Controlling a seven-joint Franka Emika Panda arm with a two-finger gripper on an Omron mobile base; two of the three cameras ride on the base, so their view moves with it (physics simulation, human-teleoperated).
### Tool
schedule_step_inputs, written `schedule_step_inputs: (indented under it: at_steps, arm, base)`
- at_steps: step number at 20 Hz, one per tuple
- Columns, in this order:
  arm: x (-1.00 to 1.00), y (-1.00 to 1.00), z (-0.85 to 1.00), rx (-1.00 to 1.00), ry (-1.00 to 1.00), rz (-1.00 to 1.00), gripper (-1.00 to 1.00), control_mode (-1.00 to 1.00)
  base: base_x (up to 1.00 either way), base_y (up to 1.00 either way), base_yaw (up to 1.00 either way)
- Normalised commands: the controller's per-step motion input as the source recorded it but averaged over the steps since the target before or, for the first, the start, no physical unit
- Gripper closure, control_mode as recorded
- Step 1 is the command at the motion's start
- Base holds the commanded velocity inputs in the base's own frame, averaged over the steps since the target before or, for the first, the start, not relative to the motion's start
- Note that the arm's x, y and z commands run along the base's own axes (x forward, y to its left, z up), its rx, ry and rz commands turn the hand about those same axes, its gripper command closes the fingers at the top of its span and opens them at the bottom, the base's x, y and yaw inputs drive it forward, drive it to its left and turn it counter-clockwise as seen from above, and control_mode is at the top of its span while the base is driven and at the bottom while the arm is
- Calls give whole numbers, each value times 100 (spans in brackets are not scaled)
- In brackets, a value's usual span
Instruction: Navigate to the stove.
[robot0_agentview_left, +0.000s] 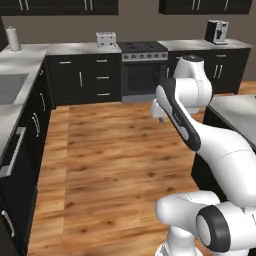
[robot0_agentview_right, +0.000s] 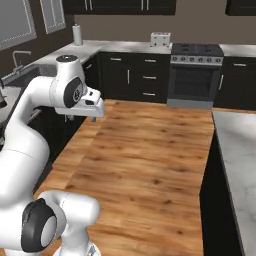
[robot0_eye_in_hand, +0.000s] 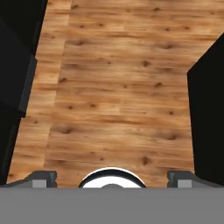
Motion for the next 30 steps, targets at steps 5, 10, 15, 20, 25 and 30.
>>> schedule_step_inputs:
  at_steps: [5, 10, 15, 20, 25, 30]
  arm:
    - [0, 0, 0, 0, 0, 0, -100, 100]
    - [0, 0, 0, 0, 0, 0, -100, 100]
    - [0, 0, 0, 0, 0, 0, -100, 100]
    - [0, 0, 0, 0, 0, 0, -100, 100]
    - [0, 0, 0, 0, 0, 0, -100, 100]
    - [0, 0, 0, 0, 0, 0, -100, 100]
  base:
    - [100, 49, -14]
    - [100, 45, -11]
    - [100, 33, -3]
    - [100, 30, 1]
    - [100, 5, 8]
    - [100, 1, 7]
